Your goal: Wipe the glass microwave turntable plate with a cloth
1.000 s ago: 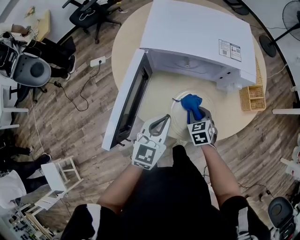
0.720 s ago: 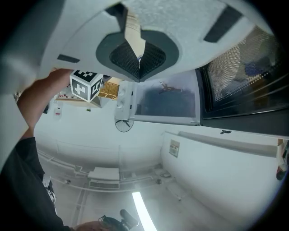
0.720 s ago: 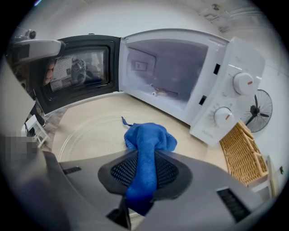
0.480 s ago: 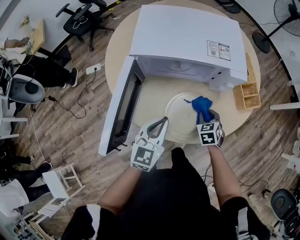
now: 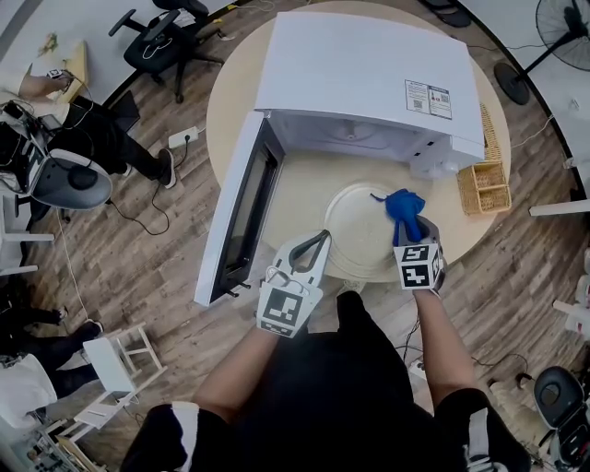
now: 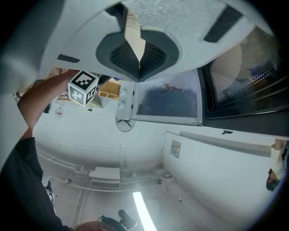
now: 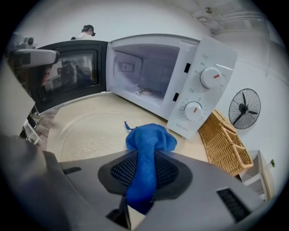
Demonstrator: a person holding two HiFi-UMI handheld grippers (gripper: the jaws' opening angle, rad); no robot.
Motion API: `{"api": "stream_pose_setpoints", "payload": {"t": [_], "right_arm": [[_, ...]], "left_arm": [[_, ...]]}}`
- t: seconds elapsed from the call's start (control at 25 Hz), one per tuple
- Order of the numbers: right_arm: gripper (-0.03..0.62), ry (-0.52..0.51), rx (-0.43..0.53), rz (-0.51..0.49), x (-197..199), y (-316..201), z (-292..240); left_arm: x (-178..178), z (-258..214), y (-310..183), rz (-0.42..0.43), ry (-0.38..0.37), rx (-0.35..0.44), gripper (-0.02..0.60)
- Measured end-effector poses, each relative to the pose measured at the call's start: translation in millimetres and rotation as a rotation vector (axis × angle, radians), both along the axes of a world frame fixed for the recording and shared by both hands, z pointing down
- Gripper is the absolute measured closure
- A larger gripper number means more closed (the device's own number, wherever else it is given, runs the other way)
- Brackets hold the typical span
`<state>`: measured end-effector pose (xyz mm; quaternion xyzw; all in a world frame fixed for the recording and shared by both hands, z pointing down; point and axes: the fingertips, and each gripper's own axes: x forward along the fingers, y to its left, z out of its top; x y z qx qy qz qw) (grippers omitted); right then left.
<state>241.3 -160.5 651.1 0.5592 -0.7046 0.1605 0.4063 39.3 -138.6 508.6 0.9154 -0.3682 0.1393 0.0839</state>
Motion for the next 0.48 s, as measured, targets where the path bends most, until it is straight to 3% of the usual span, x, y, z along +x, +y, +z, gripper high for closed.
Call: {"api": "stream_pose_setpoints", "payload": {"t": [0.48], "right_arm": [[0.51, -0.16, 0.047, -0.115, -93, 18, -35]], "left_arm": [[-19, -3, 10, -0.023, 0.008, 0.001, 0.575]]}}
